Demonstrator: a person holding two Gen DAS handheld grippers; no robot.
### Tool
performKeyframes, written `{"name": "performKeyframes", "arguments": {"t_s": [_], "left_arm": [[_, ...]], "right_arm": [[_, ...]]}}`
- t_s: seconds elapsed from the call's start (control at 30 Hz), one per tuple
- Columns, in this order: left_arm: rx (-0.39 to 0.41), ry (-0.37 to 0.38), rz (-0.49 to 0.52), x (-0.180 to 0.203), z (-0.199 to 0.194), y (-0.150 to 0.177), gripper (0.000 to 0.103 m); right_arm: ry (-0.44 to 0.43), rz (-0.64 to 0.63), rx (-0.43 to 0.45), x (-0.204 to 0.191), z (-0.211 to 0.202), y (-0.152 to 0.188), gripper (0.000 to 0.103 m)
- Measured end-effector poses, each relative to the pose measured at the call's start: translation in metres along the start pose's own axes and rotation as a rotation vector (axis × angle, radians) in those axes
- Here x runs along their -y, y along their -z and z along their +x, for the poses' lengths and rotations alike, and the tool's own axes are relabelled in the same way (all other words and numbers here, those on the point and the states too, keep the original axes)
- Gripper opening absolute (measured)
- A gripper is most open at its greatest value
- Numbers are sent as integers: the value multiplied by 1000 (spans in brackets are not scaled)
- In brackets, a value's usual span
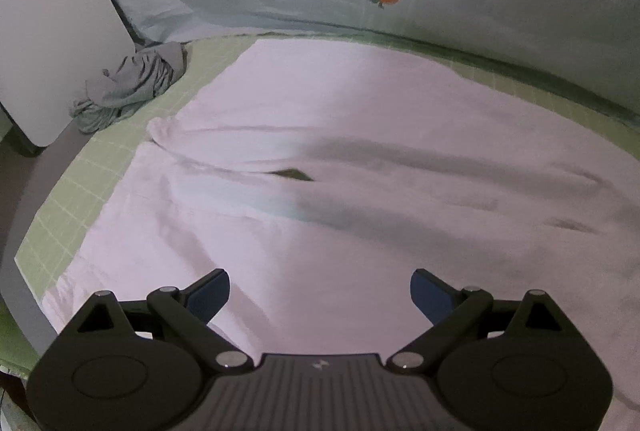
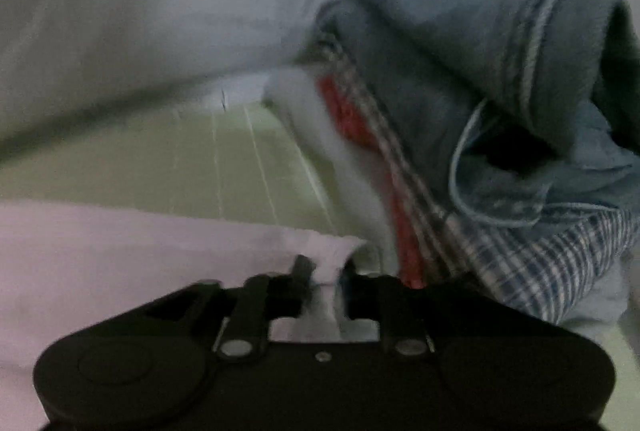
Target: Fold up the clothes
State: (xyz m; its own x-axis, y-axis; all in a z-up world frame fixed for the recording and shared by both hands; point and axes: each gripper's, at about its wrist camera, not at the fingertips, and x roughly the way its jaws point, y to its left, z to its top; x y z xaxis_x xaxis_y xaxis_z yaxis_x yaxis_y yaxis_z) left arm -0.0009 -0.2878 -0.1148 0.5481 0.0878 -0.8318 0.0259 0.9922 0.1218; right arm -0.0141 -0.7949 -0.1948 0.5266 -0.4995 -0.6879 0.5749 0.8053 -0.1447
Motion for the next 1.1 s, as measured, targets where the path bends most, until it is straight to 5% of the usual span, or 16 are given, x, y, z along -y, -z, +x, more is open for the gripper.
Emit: {"name": "performKeyframes", "arguments": {"t_s": [0.07,0.13,0.17,0.2,0.4,0.57,0.8,1.1], "left_arm": [[13,8,-11,-8,-1,0,97],[28,17,-22,-17,-3,1,97],[35,22,-28,-21,-4,1,97],[42,26,-34,-25,-5,1,97],[95,115,-50,-49,-14,10,97],[132,179,-123,-79,-20,19,97],[79,306,-259,-131,-17,30,97],[-6,382,-261,-156,-5,51,97]], "right_arm": [[11,-17,12,-4,-15,3,58],[-36,-12,31,-5,-35,8,74],[-56,-2,39,-5,-48,13,92],[-74,9,50,-5,-64,20,98],[-249,201,52,7,-155,69,103],[-354,541,-38,32,-206,138,103],[-488,1071,-147,65,-246,247,103],[-435,1172,-201,58,-290,308,103]]}}
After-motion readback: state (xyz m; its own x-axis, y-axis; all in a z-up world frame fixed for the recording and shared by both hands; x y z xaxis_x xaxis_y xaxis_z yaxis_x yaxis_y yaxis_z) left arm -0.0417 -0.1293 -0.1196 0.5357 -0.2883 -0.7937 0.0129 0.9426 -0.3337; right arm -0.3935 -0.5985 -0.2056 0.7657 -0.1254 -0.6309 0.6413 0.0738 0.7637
